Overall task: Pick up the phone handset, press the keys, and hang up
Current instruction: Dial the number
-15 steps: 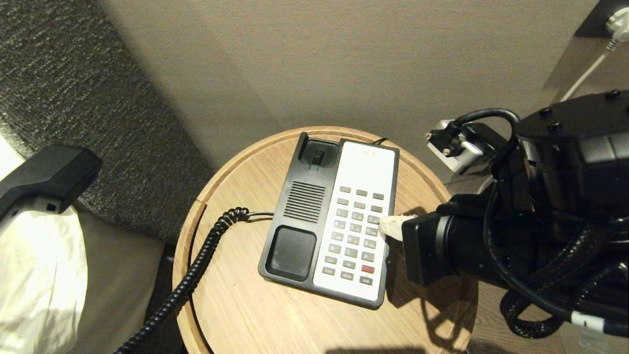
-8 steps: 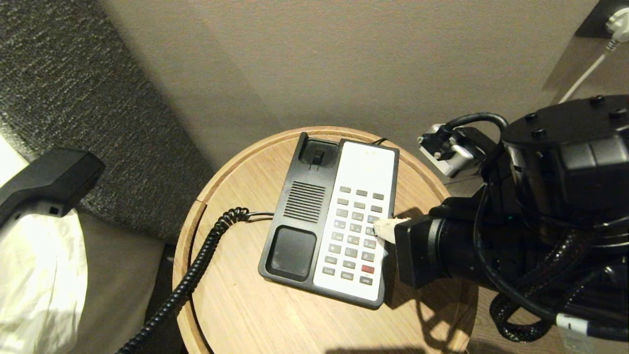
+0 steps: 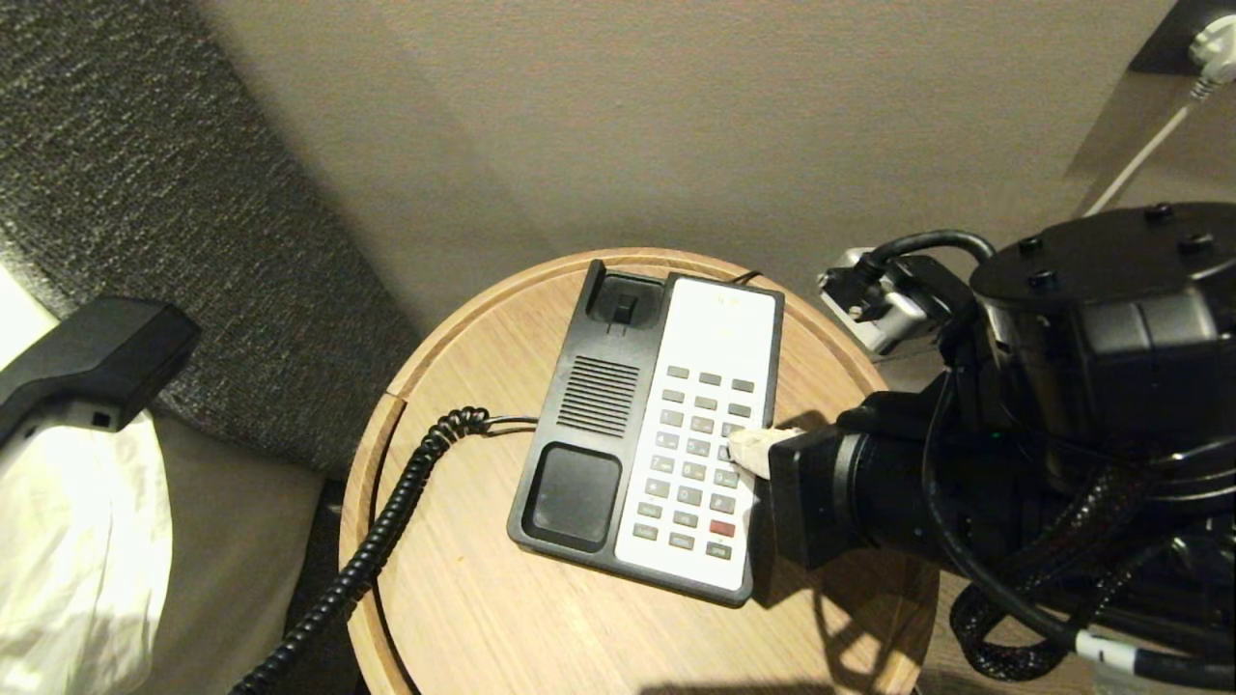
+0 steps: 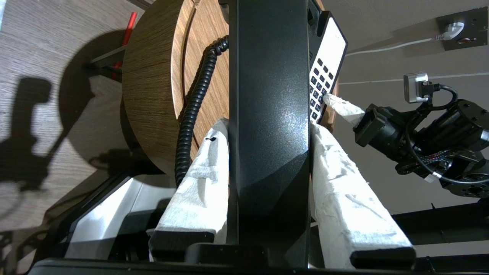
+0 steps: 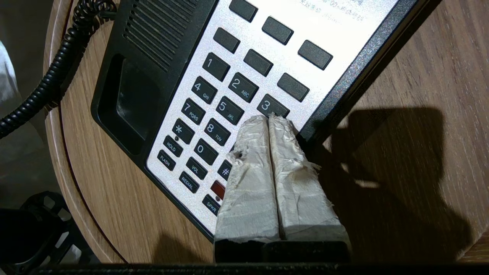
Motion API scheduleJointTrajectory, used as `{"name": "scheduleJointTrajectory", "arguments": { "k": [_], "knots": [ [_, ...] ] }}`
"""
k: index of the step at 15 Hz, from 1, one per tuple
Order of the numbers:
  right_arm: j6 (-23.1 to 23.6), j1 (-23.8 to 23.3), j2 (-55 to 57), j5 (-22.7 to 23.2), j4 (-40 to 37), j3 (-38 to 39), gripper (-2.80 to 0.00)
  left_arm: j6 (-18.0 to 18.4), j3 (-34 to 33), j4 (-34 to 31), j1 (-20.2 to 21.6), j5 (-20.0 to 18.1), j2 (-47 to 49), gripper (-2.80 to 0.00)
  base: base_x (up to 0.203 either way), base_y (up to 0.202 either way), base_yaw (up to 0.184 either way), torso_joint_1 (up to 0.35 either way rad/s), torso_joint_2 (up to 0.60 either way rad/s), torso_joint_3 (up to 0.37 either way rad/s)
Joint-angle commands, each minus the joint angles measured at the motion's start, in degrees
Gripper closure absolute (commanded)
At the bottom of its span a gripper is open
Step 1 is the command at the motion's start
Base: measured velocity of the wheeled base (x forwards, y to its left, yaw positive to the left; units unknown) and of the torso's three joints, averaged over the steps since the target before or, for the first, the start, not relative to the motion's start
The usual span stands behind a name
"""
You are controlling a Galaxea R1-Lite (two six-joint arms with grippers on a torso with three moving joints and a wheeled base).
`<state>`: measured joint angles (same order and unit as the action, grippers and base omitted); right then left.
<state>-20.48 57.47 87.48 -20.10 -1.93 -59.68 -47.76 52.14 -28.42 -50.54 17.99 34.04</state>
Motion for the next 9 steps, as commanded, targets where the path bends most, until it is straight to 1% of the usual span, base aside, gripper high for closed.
{"name": "scheduleJointTrajectory", "arguments": {
  "k": [1,7,9],
  "knots": [
    [0.0,0.01,0.32,-0.16,-0.22,0.71,0.0,-0.31,-0.02,-0.29,0.01,0.12,-0.18,0.0,0.0,0.0,0.0,0.0,0.0,0.0],
    [0.35,0.01,0.32,-0.56,0.04,3.14,0.0,-0.31,-0.37,-0.24,0.01,0.12,-0.32,0.0,0.0,0.0,0.0,0.0,0.0,0.0],
    [0.44,0.01,0.57,-0.45,4.2,3.78,0.0,-0.4,-0.5,-0.41,0.01,0.03,-0.7,0.0,0.0,0.0,0.0,0.0,0.0,0.0]
  ]
}}
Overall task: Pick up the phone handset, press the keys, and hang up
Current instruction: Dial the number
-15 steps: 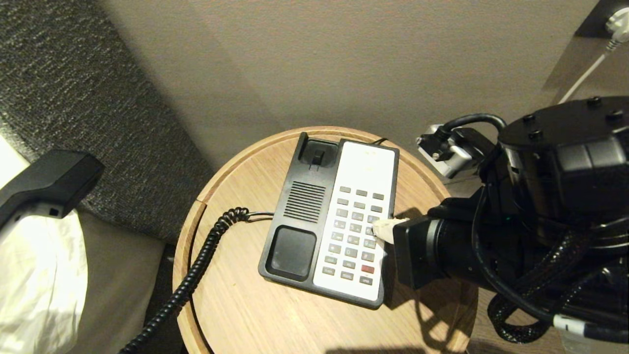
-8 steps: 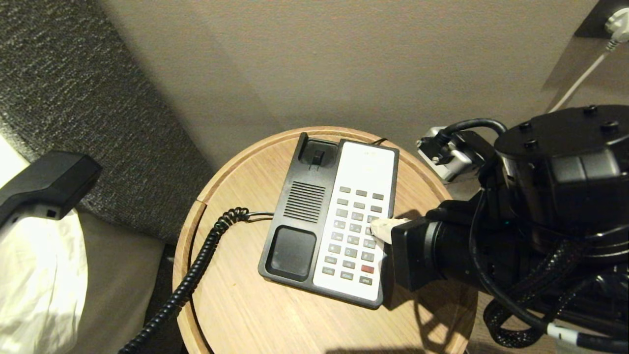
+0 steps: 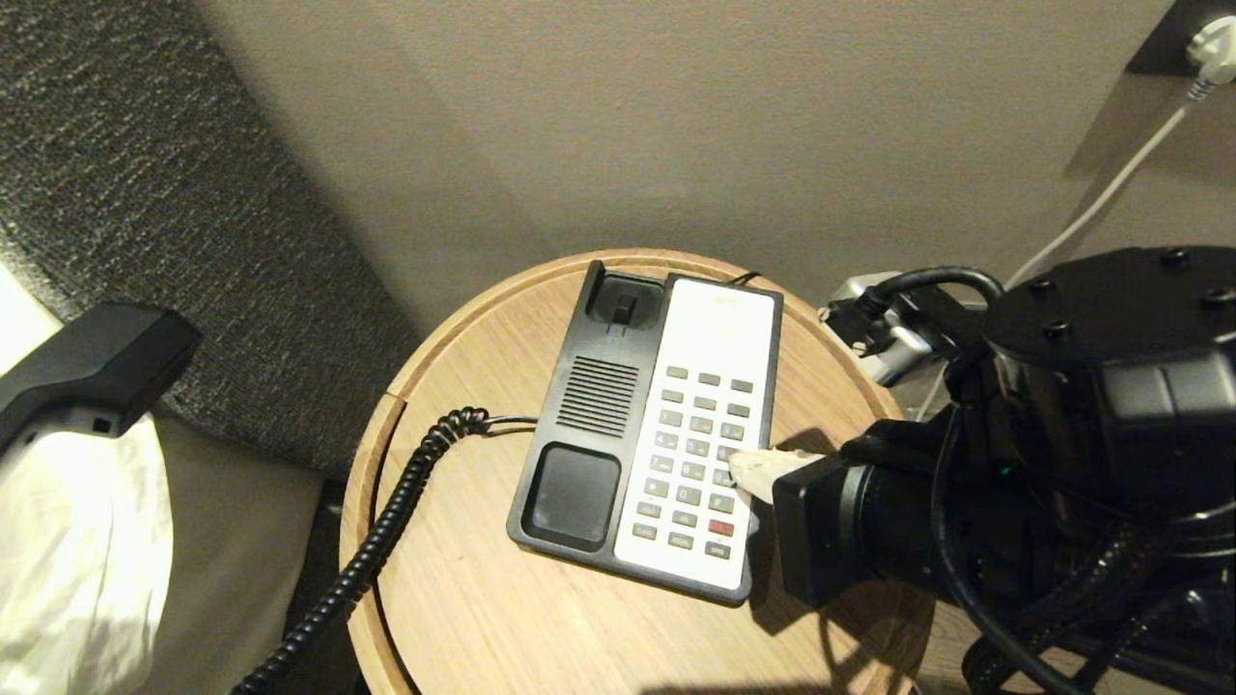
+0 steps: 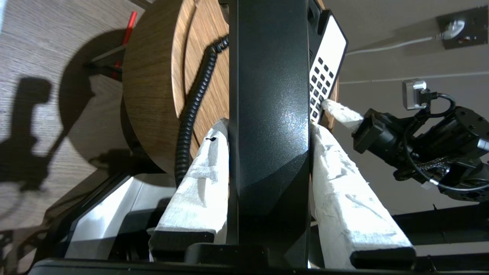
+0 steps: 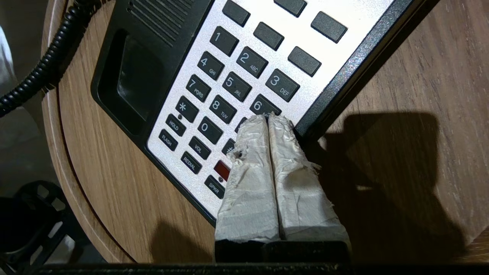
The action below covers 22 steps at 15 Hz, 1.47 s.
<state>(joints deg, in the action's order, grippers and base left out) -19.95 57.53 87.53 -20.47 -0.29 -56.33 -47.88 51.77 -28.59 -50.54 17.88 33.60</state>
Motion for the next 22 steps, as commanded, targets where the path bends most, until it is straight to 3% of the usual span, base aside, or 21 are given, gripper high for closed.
{"name": "scheduleJointTrajectory", "arguments": {
  "k": [1,22],
  "knots": [
    [-0.1,-0.04,0.56,-0.01,3.84,0.27,0.0,-0.28,-0.52,-0.24,0.01,0.13,-0.54,0.0,0.0,0.0,0.0,0.0,0.0,0.0],
    [-2.29,3.47,-2.01,-0.09,3.98,0.25,0.0,-0.37,-2.46,-0.32,0.44,0.05,-1.87,0.0,0.0,0.0,0.0,0.0,0.0,0.0]
  ]
}}
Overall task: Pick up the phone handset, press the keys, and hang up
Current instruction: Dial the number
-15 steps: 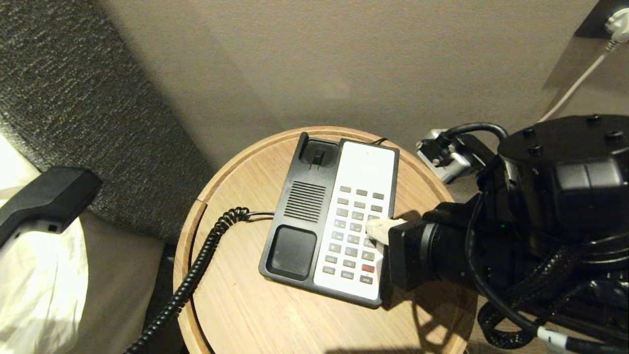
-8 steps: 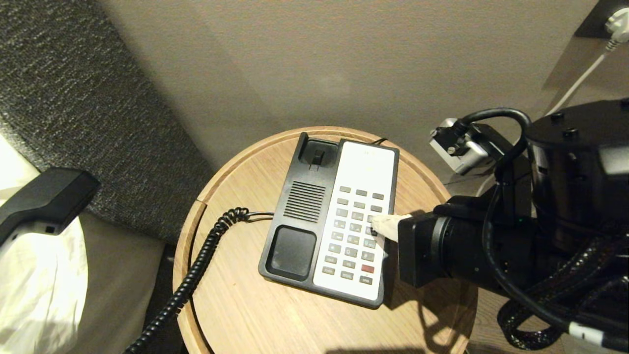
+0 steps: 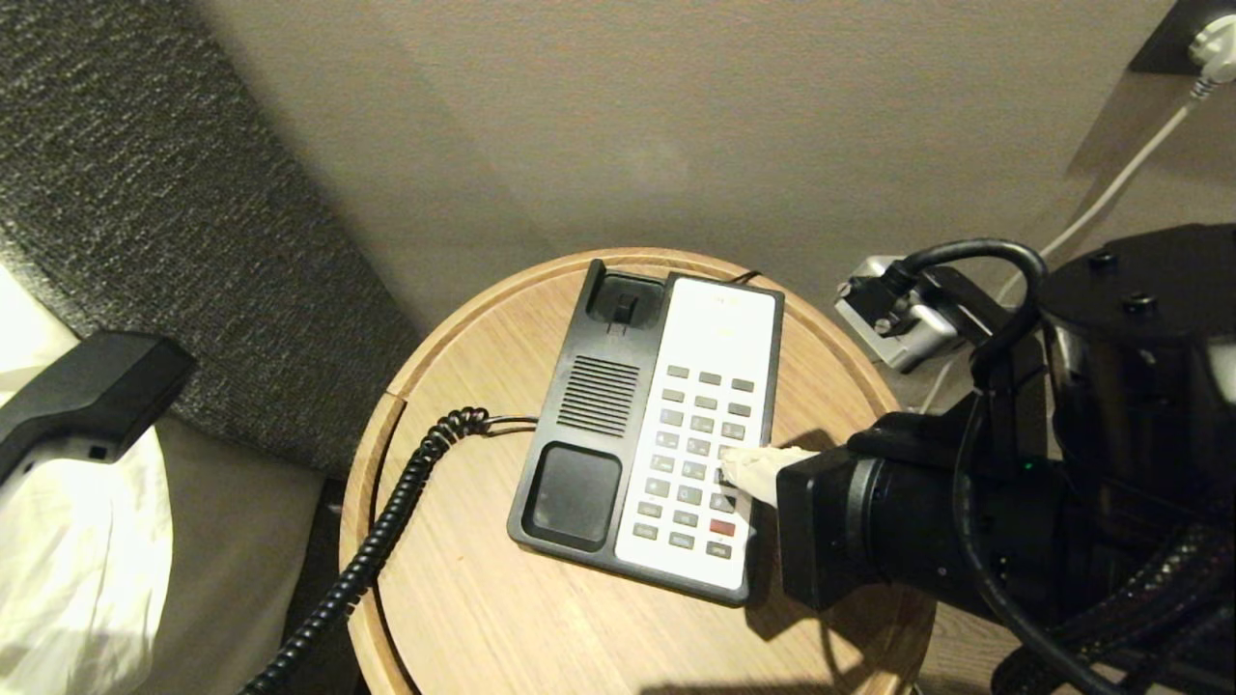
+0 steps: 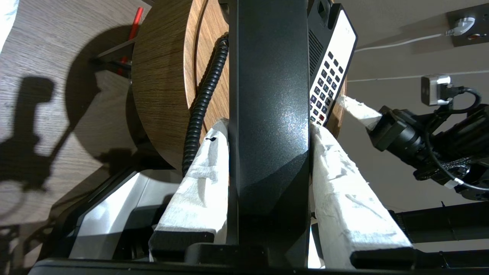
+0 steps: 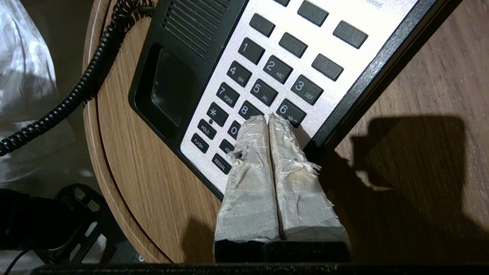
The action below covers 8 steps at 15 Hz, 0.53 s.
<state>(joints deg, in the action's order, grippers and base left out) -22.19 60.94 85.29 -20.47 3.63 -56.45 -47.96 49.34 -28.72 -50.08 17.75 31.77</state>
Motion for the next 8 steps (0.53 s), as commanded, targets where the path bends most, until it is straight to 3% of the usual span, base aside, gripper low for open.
{"name": "scheduleJointTrajectory", "arguments": {
  "k": [1,8],
  "knots": [
    [-0.05,0.06,0.23,-0.1,0.06,0.81,0.0,-0.29,-0.03,-0.19,-0.02,0.18,0.04,0.0,0.0,0.0,0.0,0.0,0.0,0.0],
    [0.13,-0.03,0.85,-0.1,0.59,1.51,0.0,-0.21,-0.12,-0.23,-0.02,0.35,-0.04,0.0,0.0,0.0,0.0,0.0,0.0,0.0]
  ]
}}
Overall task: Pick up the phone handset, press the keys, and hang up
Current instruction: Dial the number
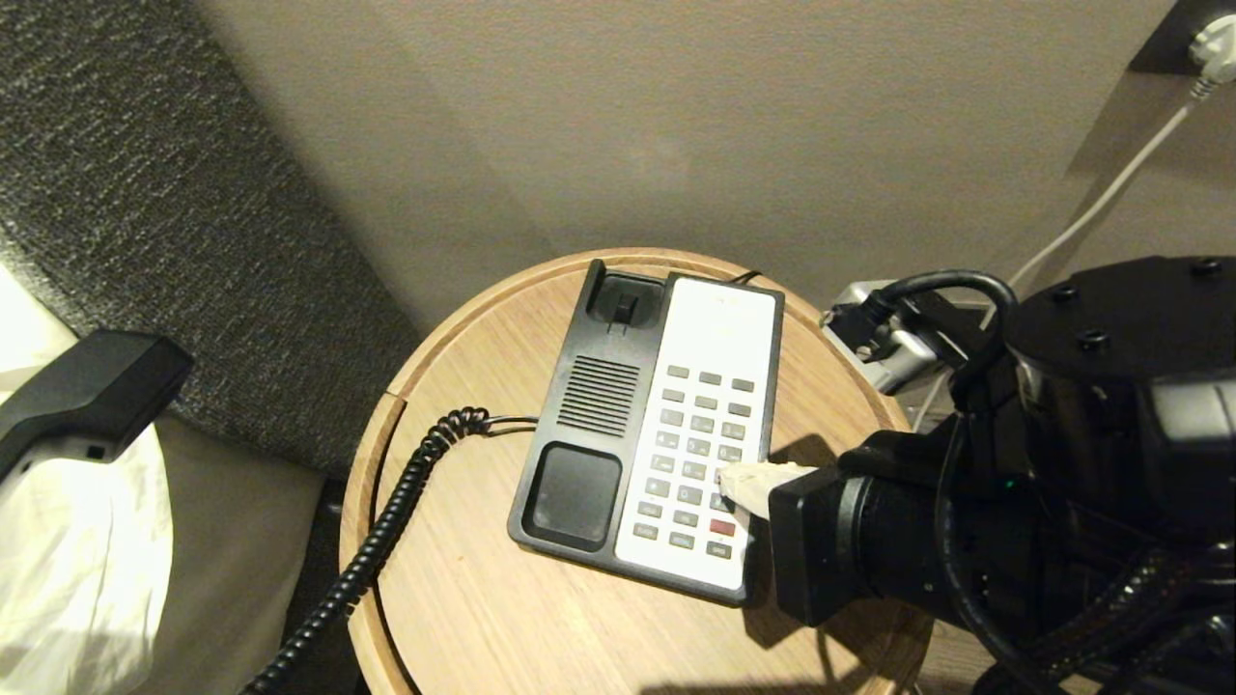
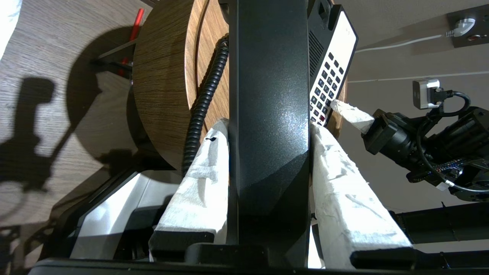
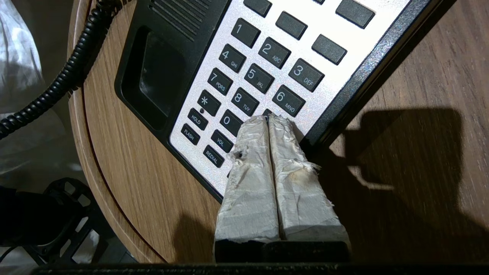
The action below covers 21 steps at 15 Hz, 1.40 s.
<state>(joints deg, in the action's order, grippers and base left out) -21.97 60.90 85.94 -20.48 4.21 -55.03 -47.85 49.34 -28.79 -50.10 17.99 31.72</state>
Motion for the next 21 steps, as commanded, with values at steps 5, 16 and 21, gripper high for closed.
{"name": "scheduleJointTrajectory", "arguments": {
  "k": [5,16,21],
  "knots": [
    [-0.09,-0.17,0.7,-0.09,0.19,0.63,0.0,-0.31,-0.12,-0.12,0.01,0.12,-0.17,0.0,0.0,0.0,0.0,0.0,0.0,0.0],
    [0.08,-0.55,0.19,-0.72,3.09,0.31,0.0,-0.31,-0.15,0.02,0.01,0.03,-0.34,0.0,0.0,0.0,0.0,0.0,0.0,0.0],
    [-0.19,-0.33,-0.44,-1.14,2.57,0.38,0.0,-0.4,-0.2,-0.03,0.02,-0.06,-0.34,0.0,0.0,0.0,0.0,0.0,0.0,0.0]
  ]
}}
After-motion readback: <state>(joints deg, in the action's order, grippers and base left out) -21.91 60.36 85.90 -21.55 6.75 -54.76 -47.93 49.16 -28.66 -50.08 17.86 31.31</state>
